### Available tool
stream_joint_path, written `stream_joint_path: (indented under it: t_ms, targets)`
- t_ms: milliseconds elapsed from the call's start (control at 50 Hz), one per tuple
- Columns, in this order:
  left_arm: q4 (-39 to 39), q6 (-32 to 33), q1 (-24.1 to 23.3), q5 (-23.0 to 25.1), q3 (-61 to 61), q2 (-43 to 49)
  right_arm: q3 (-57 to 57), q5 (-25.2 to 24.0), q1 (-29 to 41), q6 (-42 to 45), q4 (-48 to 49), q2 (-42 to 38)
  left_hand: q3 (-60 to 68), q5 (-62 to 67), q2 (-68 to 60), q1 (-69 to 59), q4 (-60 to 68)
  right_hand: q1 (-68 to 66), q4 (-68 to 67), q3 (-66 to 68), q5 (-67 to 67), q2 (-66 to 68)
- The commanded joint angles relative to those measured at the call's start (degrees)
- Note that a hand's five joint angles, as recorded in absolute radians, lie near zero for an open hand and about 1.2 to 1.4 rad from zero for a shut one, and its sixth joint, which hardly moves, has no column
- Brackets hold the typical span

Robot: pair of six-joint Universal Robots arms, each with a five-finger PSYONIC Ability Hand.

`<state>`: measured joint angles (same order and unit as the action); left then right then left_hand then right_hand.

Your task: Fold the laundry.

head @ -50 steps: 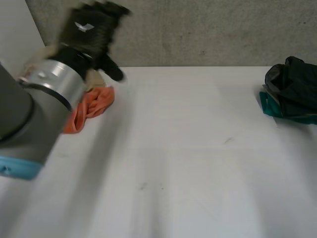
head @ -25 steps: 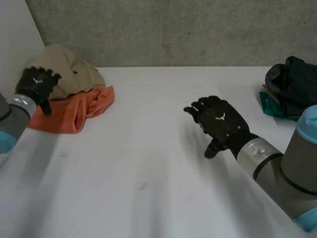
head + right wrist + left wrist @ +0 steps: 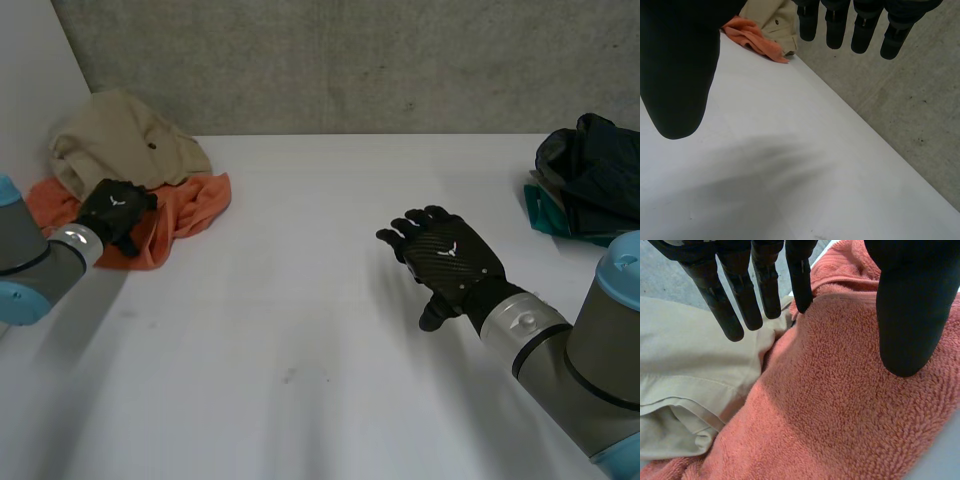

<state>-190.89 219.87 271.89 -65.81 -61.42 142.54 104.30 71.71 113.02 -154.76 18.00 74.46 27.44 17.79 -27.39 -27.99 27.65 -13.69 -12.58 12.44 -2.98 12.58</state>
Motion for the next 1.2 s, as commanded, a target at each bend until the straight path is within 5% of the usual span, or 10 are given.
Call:
stream_joint_path:
  t_ms: [20, 100, 300, 540, 680, 740, 780, 860, 1020, 1200]
  targets:
    - [-0.1, 0.1, -0.3, -0.7, 1.8, 2.4, -0.1, 0.1, 0.0, 0.1, 0.0, 0.0, 7.5, 7.1, -7.5, -6.9, 7.3, 3.7, 2.6, -2.4, 3.0, -2.6]
    - [-0.2, 0.4, -0.8, -1.6, 2.6, 2.7, -0.1, 0.1, 0.0, 0.1, 0.0, 0.0, 52.4, 52.0, -52.4, -51.8, 52.2, 3.7, 2.6, -2.4, 3.0, -2.6]
    - [-0.3, -1.7, -6.0, -8.7, -0.4, -4.4, -0.6, 0.6, -0.1, 0.0, 0.1, 0.2, 52.6, 52.2, -52.6, -52.0, 52.3, 3.7, 2.6, -2.4, 3.0, -2.6]
    - [-0.5, -29.2, -21.1, -8.7, -14.2, -30.3, -4.2, 6.8, -7.0, -0.8, -0.3, 3.2, 52.6, 52.2, -52.6, -52.0, 52.3, 3.7, 2.6, -2.4, 3.0, -2.6]
    - [-1.6, -32.3, -30.0, -9.2, -16.2, -34.7, -4.4, 7.8, -8.3, -1.0, -0.7, 4.2, 52.6, 52.2, -52.6, -52.0, 52.3, 3.7, 2.6, -2.4, 3.0, -2.6]
    - [-2.9, -30.7, -30.3, -11.3, -16.0, -33.3, -3.8, 7.5, -8.3, -1.1, -0.7, 4.0, 47.2, 46.9, -47.3, -46.7, 47.0, 3.7, 2.6, -2.4, 3.0, -2.6]
    - [-2.9, -26.8, -29.9, -13.4, -15.9, -30.9, -3.5, 7.3, -8.3, -1.2, -0.8, 3.9, 7.6, 7.2, -7.6, -7.0, 7.4, 3.7, 2.6, -2.4, 3.0, -2.6]
    - [-2.6, -14.8, -24.2, -17.1, -16.7, -27.9, -3.2, 7.1, -8.0, -1.1, -0.9, 3.8, -8.3, -8.6, 8.2, 8.8, -8.5, 3.7, 2.6, -2.4, 3.0, -2.6]
    - [-2.6, 7.3, -12.1, -20.8, -18.1, -18.5, -3.4, 6.6, -7.7, -0.9, -0.8, 2.8, -12.3, -12.7, 12.3, 12.9, -12.6, 3.7, 2.6, -2.4, 3.0, -2.6]
    - [-2.5, 9.6, -6.5, -18.4, -15.3, -10.4, -3.4, 6.5, -7.5, -0.6, -0.7, 1.2, -9.5, -9.8, 9.4, 10.0, -9.7, 3.7, 2.6, -2.4, 3.0, -2.6]
